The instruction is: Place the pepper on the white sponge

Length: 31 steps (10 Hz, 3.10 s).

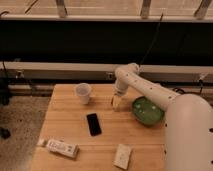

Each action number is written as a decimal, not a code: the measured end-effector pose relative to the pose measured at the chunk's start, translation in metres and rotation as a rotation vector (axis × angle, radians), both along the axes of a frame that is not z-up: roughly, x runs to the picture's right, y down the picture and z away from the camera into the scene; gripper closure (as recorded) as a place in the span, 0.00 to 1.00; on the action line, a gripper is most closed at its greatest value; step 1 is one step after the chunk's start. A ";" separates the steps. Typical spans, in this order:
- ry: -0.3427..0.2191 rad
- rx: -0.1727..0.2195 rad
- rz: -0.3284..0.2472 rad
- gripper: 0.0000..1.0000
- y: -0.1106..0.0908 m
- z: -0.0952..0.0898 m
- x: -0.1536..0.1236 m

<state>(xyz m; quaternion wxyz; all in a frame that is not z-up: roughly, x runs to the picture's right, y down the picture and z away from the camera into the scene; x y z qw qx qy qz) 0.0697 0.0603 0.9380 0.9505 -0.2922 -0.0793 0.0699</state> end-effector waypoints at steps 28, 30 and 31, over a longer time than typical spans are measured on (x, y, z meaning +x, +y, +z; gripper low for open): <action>-0.285 -0.029 -0.491 1.00 0.005 0.024 0.013; -0.292 -0.039 -0.485 1.00 0.000 0.011 0.015; -0.294 -0.047 -0.484 1.00 0.000 0.008 0.016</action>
